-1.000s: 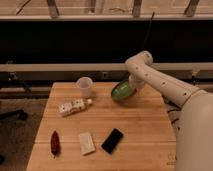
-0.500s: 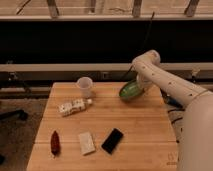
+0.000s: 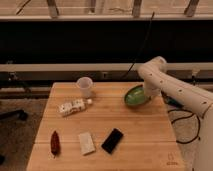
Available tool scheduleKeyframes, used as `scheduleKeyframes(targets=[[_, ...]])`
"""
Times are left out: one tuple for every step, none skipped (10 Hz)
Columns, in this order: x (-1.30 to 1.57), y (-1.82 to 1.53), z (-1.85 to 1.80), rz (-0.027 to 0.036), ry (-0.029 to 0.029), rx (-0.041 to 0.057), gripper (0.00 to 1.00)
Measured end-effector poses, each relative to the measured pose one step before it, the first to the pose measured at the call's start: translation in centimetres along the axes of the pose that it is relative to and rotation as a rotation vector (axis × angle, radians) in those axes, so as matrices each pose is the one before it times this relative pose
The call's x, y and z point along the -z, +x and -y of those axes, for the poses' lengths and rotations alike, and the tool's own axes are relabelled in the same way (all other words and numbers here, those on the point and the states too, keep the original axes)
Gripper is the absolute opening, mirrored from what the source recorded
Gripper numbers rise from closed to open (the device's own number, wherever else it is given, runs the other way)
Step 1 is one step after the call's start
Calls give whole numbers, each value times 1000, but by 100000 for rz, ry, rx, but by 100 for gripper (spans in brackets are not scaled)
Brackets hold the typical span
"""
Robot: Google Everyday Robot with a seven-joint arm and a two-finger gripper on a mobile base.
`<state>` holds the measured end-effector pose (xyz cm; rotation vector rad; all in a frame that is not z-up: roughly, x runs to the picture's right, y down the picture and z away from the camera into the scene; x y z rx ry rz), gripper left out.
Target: Drag the ceramic bowl in a circle
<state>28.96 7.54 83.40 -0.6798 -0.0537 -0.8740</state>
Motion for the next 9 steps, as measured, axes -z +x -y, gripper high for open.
scheduleKeyframes(targets=[[-194,-886,-1311,1372,-490,-180,0],[-81,-801,-1134,1230,-390,108,0],[-108,-540,-885,1114,-126,-103,0],[-72,-861,-819,1415,-22,1263,0],[-31,-1147,-391,1715,254,1912,0],[-91,-1059,-341,1278,466,2222,0],[-232,-1806,-180,2431,381,3904,0],[-171,-1213,570,1751,936,2814,0],[-142,-1184,918,1273,1646,3442,0]])
